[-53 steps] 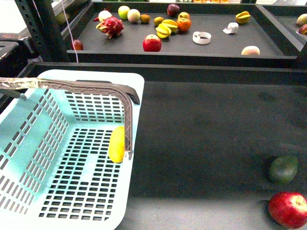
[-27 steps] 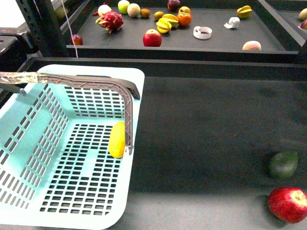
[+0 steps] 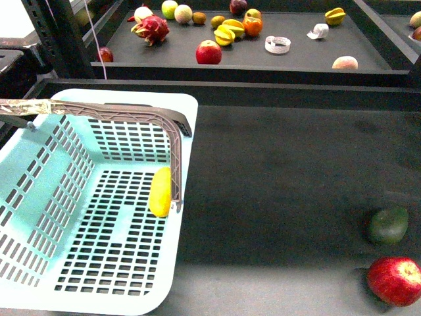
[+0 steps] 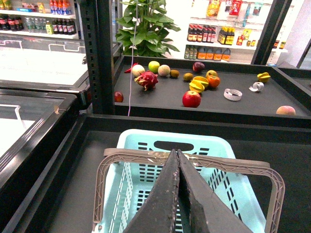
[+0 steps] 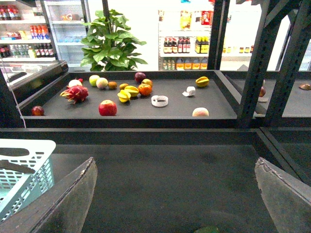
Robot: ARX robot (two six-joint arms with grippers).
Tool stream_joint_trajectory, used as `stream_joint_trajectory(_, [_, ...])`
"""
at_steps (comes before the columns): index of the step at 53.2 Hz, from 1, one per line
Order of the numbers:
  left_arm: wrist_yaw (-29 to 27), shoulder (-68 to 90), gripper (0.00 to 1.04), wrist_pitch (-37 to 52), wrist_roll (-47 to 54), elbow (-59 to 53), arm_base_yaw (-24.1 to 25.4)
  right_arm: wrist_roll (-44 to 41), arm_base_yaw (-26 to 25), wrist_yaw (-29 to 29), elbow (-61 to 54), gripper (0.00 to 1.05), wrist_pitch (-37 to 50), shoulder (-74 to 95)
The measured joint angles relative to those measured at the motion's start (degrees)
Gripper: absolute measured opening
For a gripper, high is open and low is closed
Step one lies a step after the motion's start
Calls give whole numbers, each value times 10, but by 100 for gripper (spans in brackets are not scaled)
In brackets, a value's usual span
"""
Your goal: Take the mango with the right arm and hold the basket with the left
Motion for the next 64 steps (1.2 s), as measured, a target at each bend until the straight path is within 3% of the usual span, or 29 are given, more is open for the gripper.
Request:
stream_joint_trajectory(40, [0, -155, 2, -153, 0, 0, 0, 0, 0, 0, 0, 97, 0, 0])
stream_joint_trajectory(46, [1, -238, 2, -247, 0, 0, 0, 0, 0, 0, 0, 97, 0, 0])
stream_joint_trajectory(64, [1, -251, 2, -252, 0, 0, 0, 0, 0, 0, 0, 97, 0, 0])
